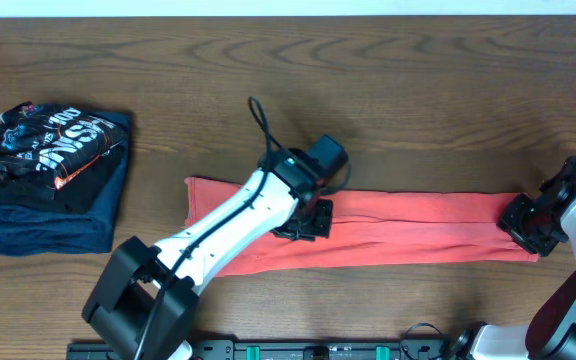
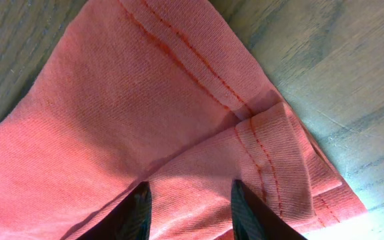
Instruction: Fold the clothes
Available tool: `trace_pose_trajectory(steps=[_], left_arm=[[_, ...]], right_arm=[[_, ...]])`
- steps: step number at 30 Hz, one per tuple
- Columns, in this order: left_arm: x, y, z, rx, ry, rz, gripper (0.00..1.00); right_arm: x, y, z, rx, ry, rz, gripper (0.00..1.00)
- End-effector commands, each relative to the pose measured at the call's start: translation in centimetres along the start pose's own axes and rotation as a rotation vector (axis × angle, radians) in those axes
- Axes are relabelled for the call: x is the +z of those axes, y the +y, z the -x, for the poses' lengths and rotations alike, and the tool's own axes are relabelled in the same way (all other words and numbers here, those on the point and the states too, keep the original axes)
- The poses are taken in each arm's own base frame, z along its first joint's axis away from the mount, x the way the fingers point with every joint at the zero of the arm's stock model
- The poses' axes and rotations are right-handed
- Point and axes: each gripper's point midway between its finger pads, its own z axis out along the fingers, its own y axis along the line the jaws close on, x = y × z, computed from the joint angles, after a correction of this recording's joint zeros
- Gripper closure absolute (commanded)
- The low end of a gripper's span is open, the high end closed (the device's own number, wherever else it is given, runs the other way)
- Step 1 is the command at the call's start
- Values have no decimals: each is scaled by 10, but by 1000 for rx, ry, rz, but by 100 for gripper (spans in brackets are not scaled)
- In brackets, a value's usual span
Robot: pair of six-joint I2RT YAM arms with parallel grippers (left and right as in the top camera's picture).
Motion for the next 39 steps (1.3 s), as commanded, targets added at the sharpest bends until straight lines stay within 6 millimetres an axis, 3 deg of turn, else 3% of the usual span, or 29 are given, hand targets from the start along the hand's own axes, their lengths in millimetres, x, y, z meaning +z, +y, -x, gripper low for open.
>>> trace_pose_trajectory(steps=[1,4,5,7,9,20,25,29,35,39], left_arm=[[2,6,3,-3,-20,42,94],[2,8,5,-6,-33,54,92],[1,9,7,-5,-41,60,85],[1,10,8,-4,-49,68,53],[0,17,13,-3,-76,105,44],[-8,61,26,-122,-78,175,46],[-12,88,9,-222,9,223,47],[-7,95,-5,-243,57,245,47],[19,102,-10,-264,52,237,47],[22,98,0,-259,8,212,48]], right_arm=[[-3,1,0,-12,-15,-6,62],[-3,1,0,-12,-15,-6,63],[-3,1,0,-12,-15,-6,62],[-3,1,0,-12,-15,-6,62],[-3,1,0,-12,-15,-6,62],[-4,1,0,-13,-13,-6,62],[-5,1,-1,-20,-4,-9,62],[-9,2,0,-40,-10,-3,62],[-54,7,13,-73,-71,3,58],[-84,10,26,-259,-160,0,41]])
